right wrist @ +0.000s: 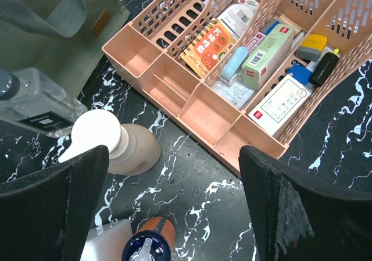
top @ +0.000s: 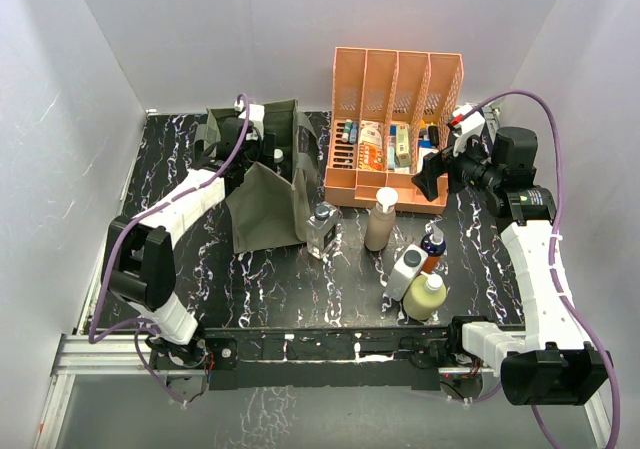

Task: Place the personal care products into the canvas bag
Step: Place the care product in the canvas bag.

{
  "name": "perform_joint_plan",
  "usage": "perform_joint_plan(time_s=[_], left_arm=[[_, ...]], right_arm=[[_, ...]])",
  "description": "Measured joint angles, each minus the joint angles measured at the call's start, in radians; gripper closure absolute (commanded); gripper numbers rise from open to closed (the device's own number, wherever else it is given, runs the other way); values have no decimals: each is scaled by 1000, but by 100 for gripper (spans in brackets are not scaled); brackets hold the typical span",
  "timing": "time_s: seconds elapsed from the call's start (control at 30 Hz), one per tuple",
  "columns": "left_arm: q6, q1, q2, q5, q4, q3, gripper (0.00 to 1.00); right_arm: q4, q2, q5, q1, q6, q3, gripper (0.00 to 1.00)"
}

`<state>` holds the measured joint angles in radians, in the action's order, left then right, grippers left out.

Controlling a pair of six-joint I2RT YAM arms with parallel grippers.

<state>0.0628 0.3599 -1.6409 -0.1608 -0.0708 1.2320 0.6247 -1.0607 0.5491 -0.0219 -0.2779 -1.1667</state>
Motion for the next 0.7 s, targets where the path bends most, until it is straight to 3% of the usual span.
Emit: perform_joint_plan(time_s=[0.57, 0.7], left_arm=[[-35, 1, 98, 16, 35, -11, 4], [-59, 4, 160, 38, 49, -12, 3]], right_arm=[[1, 0, 0, 0, 0, 0, 1], [1, 0, 0, 0, 0, 0, 1]])
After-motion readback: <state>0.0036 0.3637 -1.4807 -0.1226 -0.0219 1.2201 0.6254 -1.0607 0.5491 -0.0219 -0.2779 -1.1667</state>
